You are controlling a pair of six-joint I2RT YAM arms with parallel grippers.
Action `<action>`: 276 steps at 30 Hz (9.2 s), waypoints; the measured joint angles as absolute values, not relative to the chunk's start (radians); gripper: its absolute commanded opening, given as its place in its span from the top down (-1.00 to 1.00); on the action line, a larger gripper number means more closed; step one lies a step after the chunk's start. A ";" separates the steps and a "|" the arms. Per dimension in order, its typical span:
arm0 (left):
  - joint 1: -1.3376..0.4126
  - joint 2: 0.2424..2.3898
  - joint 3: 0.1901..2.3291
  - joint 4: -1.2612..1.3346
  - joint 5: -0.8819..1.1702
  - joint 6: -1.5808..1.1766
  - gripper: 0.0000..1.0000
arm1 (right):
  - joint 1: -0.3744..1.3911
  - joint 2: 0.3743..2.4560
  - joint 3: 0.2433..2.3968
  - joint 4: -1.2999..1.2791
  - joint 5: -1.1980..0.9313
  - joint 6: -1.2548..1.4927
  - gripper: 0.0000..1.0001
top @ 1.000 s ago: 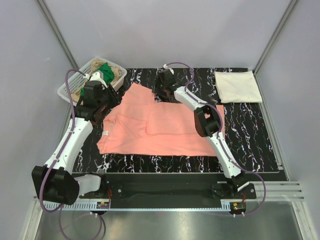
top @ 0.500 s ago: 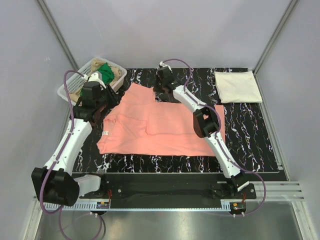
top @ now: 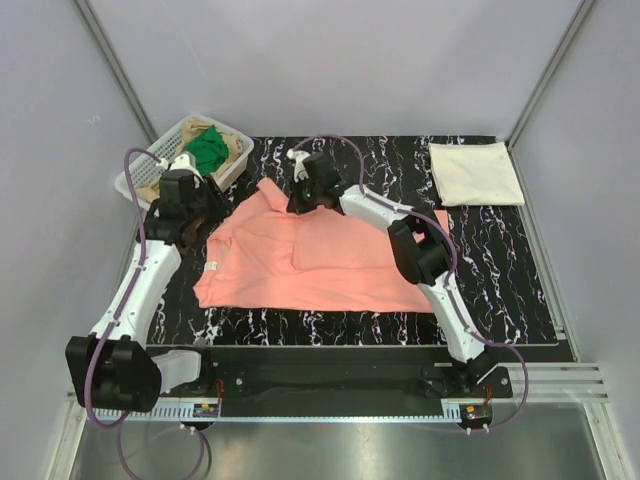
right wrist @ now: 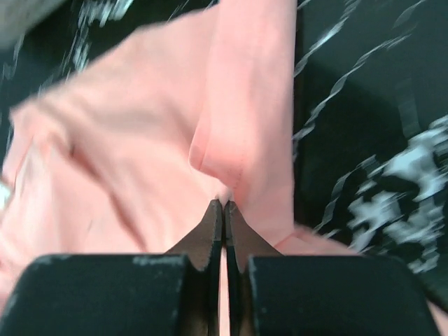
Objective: Fold and stack the t-shirts
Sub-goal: Fold the tshirt
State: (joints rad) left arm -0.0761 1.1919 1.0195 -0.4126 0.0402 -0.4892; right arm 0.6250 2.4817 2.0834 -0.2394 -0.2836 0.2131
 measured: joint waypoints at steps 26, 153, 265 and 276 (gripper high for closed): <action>-0.081 1.790 1.244 -0.199 0.166 -0.567 0.14 | 0.709 1.806 1.364 -0.005 -0.030 0.199 0.18; -0.182 1.876 1.415 -0.253 -0.070 -0.626 1.00 | 0.091 2.233 1.768 -0.847 0.505 1.276 0.18; -0.046 1.237 1.016 -0.673 0.016 -0.415 1.00 | 0.091 1.542 0.922 -0.400 0.319 0.643 1.00; -0.045 1.228 0.870 -0.675 0.027 -0.416 1.00 | 0.091 1.542 0.892 -0.394 0.305 0.644 1.00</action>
State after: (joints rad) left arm -0.0452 1.2278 0.8700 -0.6746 0.0269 -0.4164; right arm 0.0906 1.5417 0.8921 -0.3939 0.3046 0.6441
